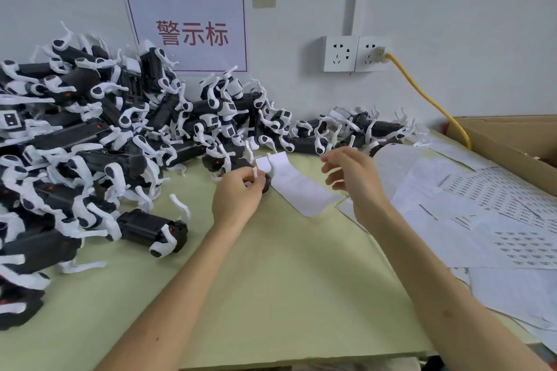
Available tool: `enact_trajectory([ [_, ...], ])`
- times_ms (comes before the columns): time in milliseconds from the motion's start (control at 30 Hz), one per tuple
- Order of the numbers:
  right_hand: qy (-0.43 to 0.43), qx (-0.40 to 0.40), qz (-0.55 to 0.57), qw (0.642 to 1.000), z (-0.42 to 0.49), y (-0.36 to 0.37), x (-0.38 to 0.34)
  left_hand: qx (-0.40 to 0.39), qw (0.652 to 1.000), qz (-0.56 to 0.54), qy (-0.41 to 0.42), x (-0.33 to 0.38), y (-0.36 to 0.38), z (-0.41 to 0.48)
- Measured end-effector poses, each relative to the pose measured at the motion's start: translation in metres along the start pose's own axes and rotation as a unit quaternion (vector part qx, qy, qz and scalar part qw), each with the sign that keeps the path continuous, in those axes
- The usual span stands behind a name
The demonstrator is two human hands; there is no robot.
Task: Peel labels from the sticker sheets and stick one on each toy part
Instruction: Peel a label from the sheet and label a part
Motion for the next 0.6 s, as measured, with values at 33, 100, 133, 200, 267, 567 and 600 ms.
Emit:
enact_trajectory([
  [33,0.000,-0.014,-0.007,1.000,-0.001,0.005,0.002,0.006,0.999,0.031,0.015,0.001,-0.001,0.000],
  [100,0.001,-0.039,-0.025,0.999,-0.003,0.013,0.005,0.018,0.998,0.044,0.033,0.002,-0.004,0.001],
  [133,0.004,-0.049,-0.033,0.998,-0.003,0.016,0.007,0.026,0.998,0.039,0.037,0.003,-0.005,0.002],
  [200,0.019,-0.072,-0.036,0.997,-0.004,0.021,0.009,0.045,0.998,0.000,0.040,0.004,-0.008,0.002],
  [267,0.038,-0.097,-0.035,0.994,-0.004,0.024,0.012,0.046,0.995,-0.081,0.028,0.006,-0.007,0.002],
  [567,0.130,-0.103,0.108,0.980,-0.001,0.024,0.023,-0.059,0.956,-0.274,0.091,0.039,0.007,-0.007],
  [600,0.138,-0.115,0.130,0.975,-0.001,0.025,0.023,-0.085,0.949,-0.291,0.089,0.042,0.012,-0.009],
])
Point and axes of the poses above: each hand's wrist, its own z-axis towards the middle knuckle, its own y-axis out of the palm, x = y × z, the point moved 7 cm from there along z, towards the middle knuckle, and after that the axes turned 9 degrees about y, right-handed, at the moved point
